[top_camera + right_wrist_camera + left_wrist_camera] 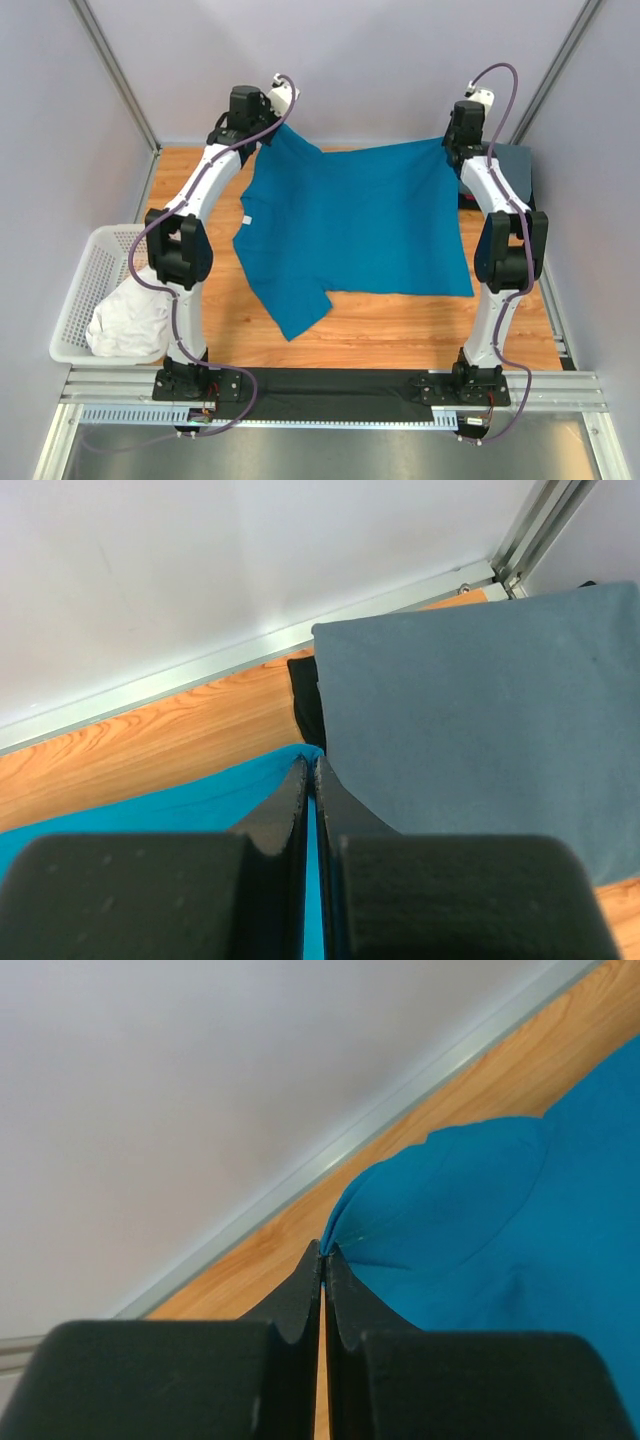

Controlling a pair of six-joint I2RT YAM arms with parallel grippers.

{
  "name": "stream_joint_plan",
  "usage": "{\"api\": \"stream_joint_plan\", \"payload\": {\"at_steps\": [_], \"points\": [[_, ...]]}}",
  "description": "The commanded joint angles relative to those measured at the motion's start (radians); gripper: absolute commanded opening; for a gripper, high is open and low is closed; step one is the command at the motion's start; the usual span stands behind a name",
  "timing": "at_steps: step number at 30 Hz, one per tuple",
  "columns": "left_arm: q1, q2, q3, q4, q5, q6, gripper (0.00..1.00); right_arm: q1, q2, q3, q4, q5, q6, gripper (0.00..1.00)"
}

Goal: Fold and stack the t-shirts
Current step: Fold the tshirt

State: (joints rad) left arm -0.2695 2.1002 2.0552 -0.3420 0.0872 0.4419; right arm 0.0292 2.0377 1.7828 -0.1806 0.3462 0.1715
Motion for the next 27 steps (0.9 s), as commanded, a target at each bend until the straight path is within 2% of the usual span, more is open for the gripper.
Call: {"api": "stream_joint_plan", "payload": {"at_steps": [1, 11, 19, 27], "points": [[0.0, -0.084, -0.046, 0.014, 0.016, 0.035, 0.0, -0.018, 0.007, 0.047, 0.029, -0.026, -0.003, 0.01], [0.0, -0.218, -0.204, -0.011, 0.081, -0.014, 0.0, -0.02, -0.062, -0.088, 0.093, -0.041, -0.062, 0.01], [0.0, -0.365, -0.414, 0.06, 0.111, -0.02, 0.0, -0.02, -0.146, -0.226, 0.167, -0.058, -0.101, 0.01], [0.0, -0.44, -0.555, 0.103, 0.137, -0.023, 0.0, -0.047, -0.272, -0.451, 0.289, -0.087, -0.196, 0.0]]}}
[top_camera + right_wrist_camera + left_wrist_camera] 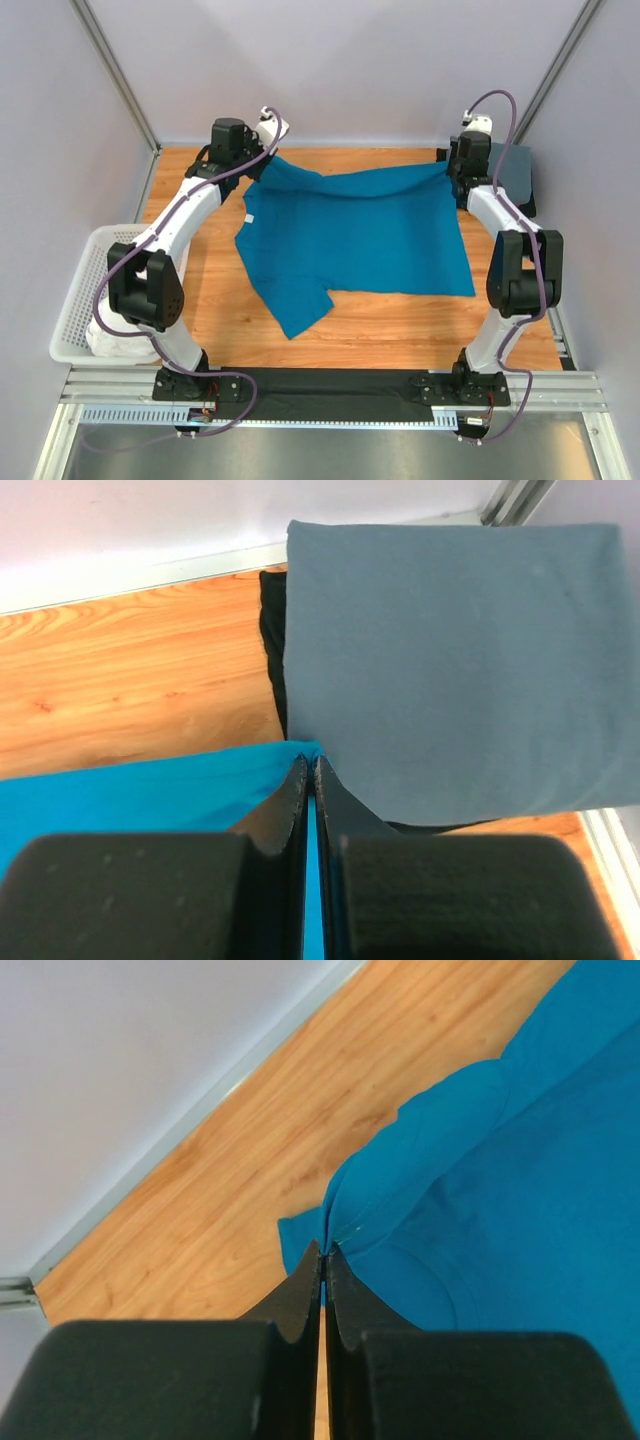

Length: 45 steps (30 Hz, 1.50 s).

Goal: Fold and stack the t-shirts
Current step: Fold the tshirt

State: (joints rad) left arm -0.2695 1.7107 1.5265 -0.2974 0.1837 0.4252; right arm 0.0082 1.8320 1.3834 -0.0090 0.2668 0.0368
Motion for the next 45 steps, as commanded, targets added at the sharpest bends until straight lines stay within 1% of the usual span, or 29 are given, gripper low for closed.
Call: {"api": "stream_joint_plan", "payload": {"at_steps": [1, 5, 7, 12, 18, 21, 29, 33, 36, 39, 41, 45], "points": [[-0.002, -0.054, -0.035, 0.063, 0.045, -0.005, 0.0, -0.031, -0.077, -0.067, 0.136, -0.009, -0.074, 0.0], [-0.002, -0.06, -0.068, 0.064, 0.024, 0.01, 0.0, -0.045, -0.135, -0.161, 0.199, -0.031, -0.094, 0.01], [-0.002, -0.066, -0.077, 0.061, 0.016, 0.029, 0.0, -0.057, -0.154, -0.211, 0.23, -0.089, -0.094, 0.0], [-0.004, -0.086, -0.126, 0.041, 0.045, 0.064, 0.0, -0.059, -0.174, -0.296, 0.288, -0.138, -0.129, 0.0], [-0.025, -0.086, -0.177, -0.009, 0.031, 0.127, 0.0, -0.059, -0.137, -0.322, 0.25, -0.172, -0.167, 0.0], [-0.051, -0.077, -0.196, -0.048, 0.01, 0.164, 0.0, -0.059, -0.125, -0.33, 0.241, -0.178, -0.153, 0.0], [-0.065, -0.108, -0.269, -0.081, -0.039, 0.15, 0.0, -0.059, -0.149, -0.372, 0.216, -0.189, -0.163, 0.0], [-0.065, -0.126, -0.287, -0.103, -0.055, 0.136, 0.0, -0.059, -0.168, -0.377, 0.158, -0.227, -0.164, 0.0], [-0.065, -0.131, -0.296, -0.114, -0.049, 0.118, 0.0, -0.059, -0.166, -0.366, 0.072, -0.239, -0.161, 0.0], [-0.066, -0.132, -0.301, -0.124, -0.038, 0.109, 0.0, -0.06, -0.162, -0.354, 0.029, -0.252, -0.161, 0.0], [-0.068, -0.132, -0.299, -0.135, -0.039, 0.107, 0.0, -0.06, -0.158, -0.343, 0.014, -0.253, -0.16, 0.01], [-0.068, -0.129, -0.276, -0.19, -0.024, 0.112, 0.0, -0.069, -0.148, -0.31, -0.09, -0.253, -0.138, 0.01]]}}
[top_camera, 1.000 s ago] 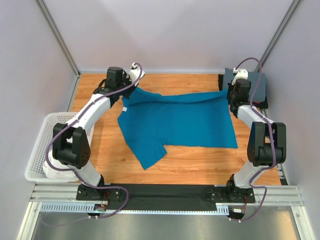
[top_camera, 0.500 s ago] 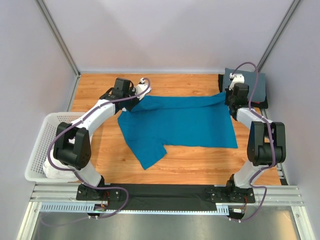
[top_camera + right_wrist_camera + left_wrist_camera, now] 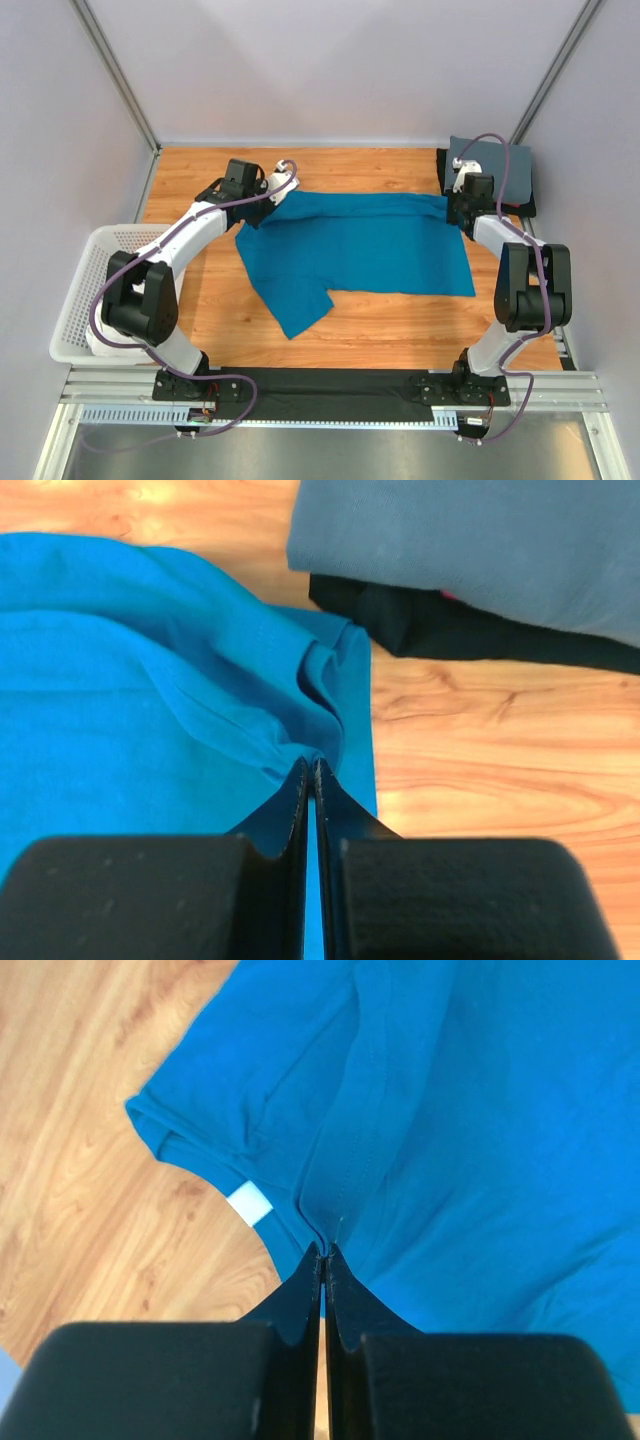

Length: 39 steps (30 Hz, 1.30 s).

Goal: Fold and stack the t-shirts
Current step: Fold the tshirt

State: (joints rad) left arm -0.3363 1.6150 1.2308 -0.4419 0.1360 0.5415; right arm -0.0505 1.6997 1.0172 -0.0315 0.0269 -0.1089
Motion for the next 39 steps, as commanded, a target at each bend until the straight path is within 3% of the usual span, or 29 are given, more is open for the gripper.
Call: {"api": "stream_joint_plan", "payload": {"at_steps": [1, 6, 7, 8, 9, 12, 13, 14, 15, 16, 18, 20, 24, 26, 27, 32, 39], "points": [[-0.001, -0.03, 0.03, -0.072, 0.03, -0.005, 0.0, -0.015, -0.008, 0.063, -0.079, -0.046, 0.012, 0.0], [-0.001, -0.012, 0.055, -0.121, 0.022, -0.002, 0.0, -0.058, 0.041, 0.139, -0.192, -0.128, 0.031, 0.0], [-0.001, -0.01, 0.061, -0.124, 0.019, -0.005, 0.0, -0.064, 0.046, 0.149, -0.208, -0.148, 0.031, 0.02], [-0.001, -0.009, 0.067, -0.13, 0.016, -0.009, 0.03, -0.072, 0.049, 0.164, -0.226, -0.156, 0.038, 0.11], [-0.001, -0.007, 0.073, -0.135, 0.005, -0.015, 0.17, -0.075, 0.049, 0.169, -0.231, -0.156, 0.043, 0.14], [0.0, -0.021, 0.09, -0.12, -0.012, -0.053, 0.42, -0.078, 0.032, 0.199, -0.266, -0.151, 0.043, 0.29], [0.003, -0.036, 0.101, -0.113, -0.013, -0.067, 0.53, -0.078, 0.026, 0.208, -0.275, -0.157, 0.041, 0.58], [0.005, -0.046, 0.104, -0.106, -0.012, -0.078, 0.57, -0.078, 0.02, 0.221, -0.306, -0.172, 0.041, 0.69], [0.009, -0.055, 0.11, -0.087, -0.01, -0.113, 0.9, -0.078, 0.006, 0.233, -0.315, -0.18, 0.041, 0.7], [0.02, -0.073, 0.119, -0.071, -0.012, -0.136, 0.93, -0.078, -0.003, 0.247, -0.321, -0.188, 0.044, 0.7], [0.036, -0.084, 0.13, -0.006, -0.056, -0.211, 0.97, -0.077, -0.034, 0.251, -0.314, -0.182, 0.066, 0.71], [0.057, -0.061, 0.176, 0.02, -0.119, -0.389, 0.97, -0.077, -0.057, 0.259, -0.295, -0.18, 0.129, 0.71], [0.063, 0.116, 0.364, -0.092, -0.193, -0.743, 0.95, -0.06, -0.068, 0.245, -0.236, -0.194, 0.241, 0.72], [0.063, 0.167, 0.387, -0.11, -0.176, -0.92, 0.91, -0.048, -0.042, 0.247, -0.206, -0.217, 0.288, 0.94], [0.063, 0.202, 0.383, -0.107, -0.171, -0.983, 0.89, -0.042, -0.031, 0.253, -0.205, -0.222, 0.301, 0.95], [0.062, 0.259, 0.314, -0.061, -0.226, -1.17, 0.79, 0.0, 0.029, 0.253, -0.15, -0.203, 0.359, 0.85], [0.059, 0.33, 0.285, -0.06, -0.288, -1.23, 0.73, 0.012, 0.158, 0.32, -0.154, -0.21, 0.448, 0.65]]}}
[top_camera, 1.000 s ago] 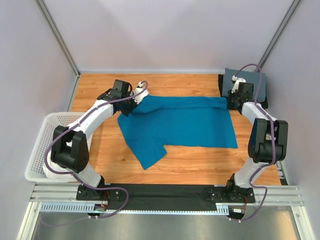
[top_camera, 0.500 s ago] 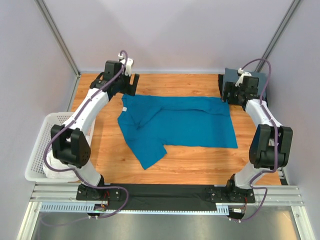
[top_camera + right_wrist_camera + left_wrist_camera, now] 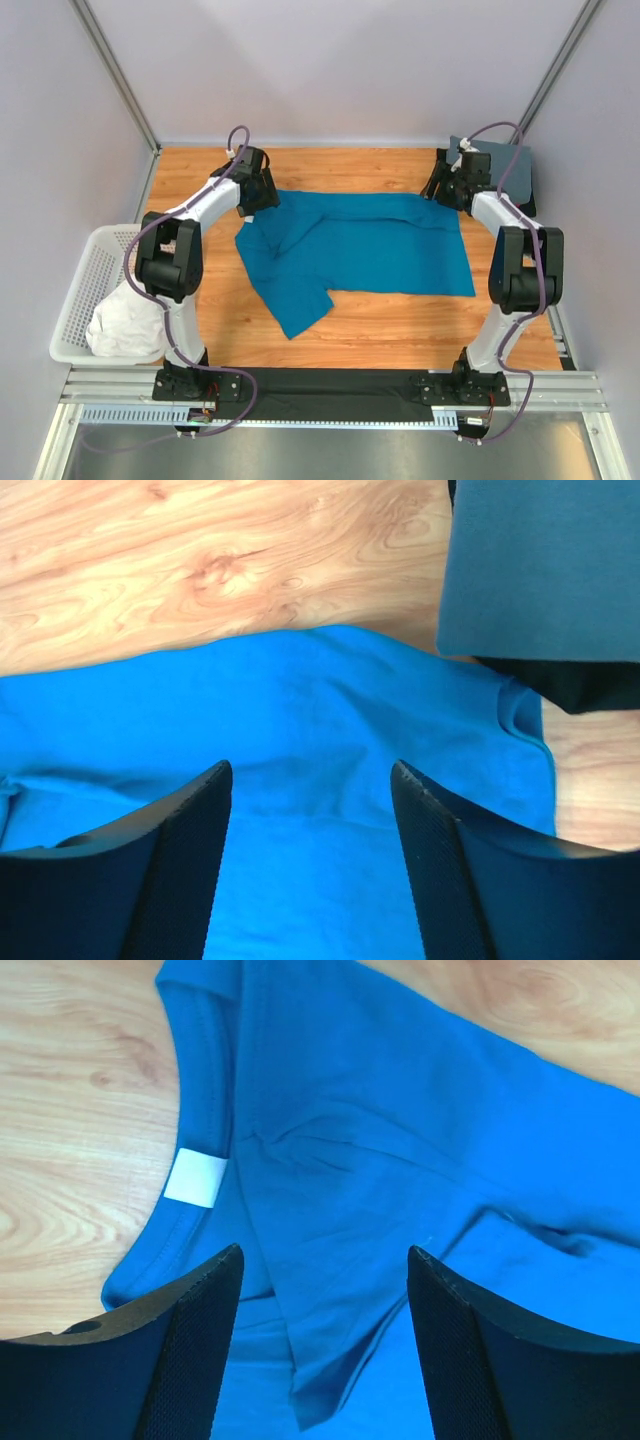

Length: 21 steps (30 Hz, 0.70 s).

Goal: Fold and stack the t-shirts
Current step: Fold the tshirt

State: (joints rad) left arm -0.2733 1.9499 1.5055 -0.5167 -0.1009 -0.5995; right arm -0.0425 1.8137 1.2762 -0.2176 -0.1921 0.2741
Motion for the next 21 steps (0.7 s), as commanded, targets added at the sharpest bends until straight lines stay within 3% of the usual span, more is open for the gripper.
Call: {"api": "stream_joint_plan", "payload": {"at_steps": [1, 5, 12, 21], "points": [[-0.004, 0.0, 0.004, 0.014, -0.06, -0.097, 0.73, 0.007, 0.056, 0.066, 0.035, 0.02, 0.074, 0.63], [-0.004, 0.027, -0.045, 0.058, -0.085, -0.144, 0.73, 0.024, 0.094, 0.071, 0.044, 0.083, 0.082, 0.59], [-0.009, 0.066, -0.067, 0.087, -0.098, -0.171, 0.68, 0.038, 0.142, 0.094, 0.007, 0.144, 0.091, 0.6], [-0.01, 0.113, -0.047, -0.066, -0.154, -0.247, 0.61, 0.038, 0.202, 0.146, -0.065, 0.126, 0.12, 0.61]]}}
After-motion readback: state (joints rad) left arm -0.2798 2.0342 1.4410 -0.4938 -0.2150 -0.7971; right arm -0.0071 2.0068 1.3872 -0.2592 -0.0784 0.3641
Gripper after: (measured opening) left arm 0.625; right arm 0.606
